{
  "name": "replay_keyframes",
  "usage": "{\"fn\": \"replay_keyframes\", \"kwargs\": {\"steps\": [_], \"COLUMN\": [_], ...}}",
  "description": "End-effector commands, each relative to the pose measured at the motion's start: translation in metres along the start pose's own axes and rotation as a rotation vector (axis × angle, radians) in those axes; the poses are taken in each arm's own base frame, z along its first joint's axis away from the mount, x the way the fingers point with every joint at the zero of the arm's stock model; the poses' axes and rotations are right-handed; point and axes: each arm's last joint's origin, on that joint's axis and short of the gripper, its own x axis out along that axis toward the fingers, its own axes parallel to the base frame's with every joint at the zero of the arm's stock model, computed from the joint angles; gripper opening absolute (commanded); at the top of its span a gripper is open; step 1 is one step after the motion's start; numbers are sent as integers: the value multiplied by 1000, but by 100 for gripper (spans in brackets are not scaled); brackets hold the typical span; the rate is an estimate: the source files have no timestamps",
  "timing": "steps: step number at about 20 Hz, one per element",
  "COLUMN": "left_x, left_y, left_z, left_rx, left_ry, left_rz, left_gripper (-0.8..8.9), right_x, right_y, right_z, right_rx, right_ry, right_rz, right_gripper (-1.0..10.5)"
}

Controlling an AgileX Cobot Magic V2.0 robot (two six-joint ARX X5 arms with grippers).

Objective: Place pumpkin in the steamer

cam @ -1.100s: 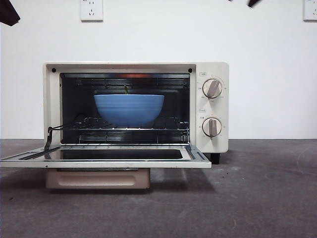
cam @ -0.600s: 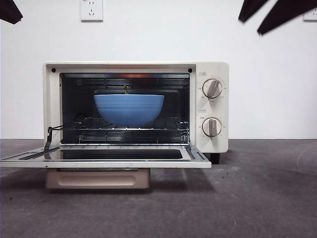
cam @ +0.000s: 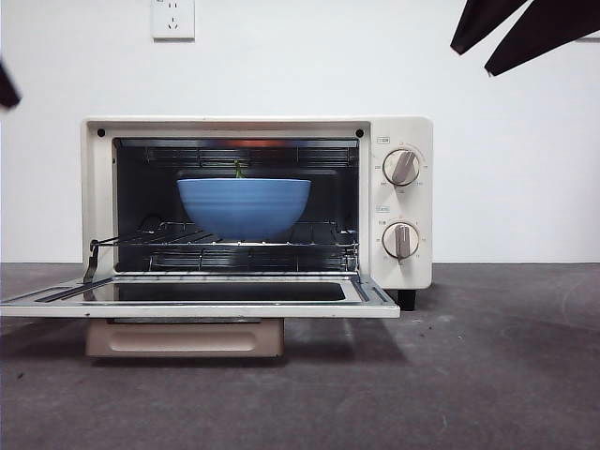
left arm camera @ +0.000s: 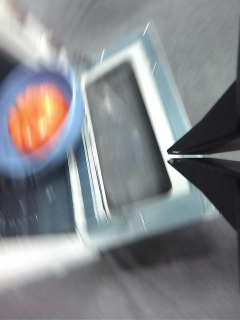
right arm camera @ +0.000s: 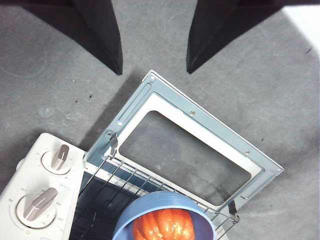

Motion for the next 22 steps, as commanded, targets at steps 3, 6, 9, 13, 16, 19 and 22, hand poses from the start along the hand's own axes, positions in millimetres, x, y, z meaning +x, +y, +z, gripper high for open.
{"fn": "replay_keyframes", "kwargs": {"steps": [3,6,9,13,16,19,22], "left_x": [25,49,75,102,118,131,142], "left_y": [40,64,79,94,102,107,112], "left_z": [-3,-6,-12,-20,-25,-30,-38], "left_rx": [-152,-222,-257,-288,-300,-317,-338], "left_ry": [10,72,154,210,230,250,285], "left_rz": [-3,6,7,-4,-13,-44,-60], "left_gripper": [11,11,11,11,11,11,11], "right_x": [-13,-21,-26,-28,-29,-30,-31], "right_y": [2,3,4,4,3,3,3], "right_z": [2,1,0,-3,-4,-5,-5], "right_rx": [-19,-21,-23,-19,-18,-17,-17], "right_ry": [-50,-80,-95,-79,-71,-70,-73], "right_rz": [15,24,44,42,41,40,41], "right_gripper": [204,204,204,204,204,204,204]}}
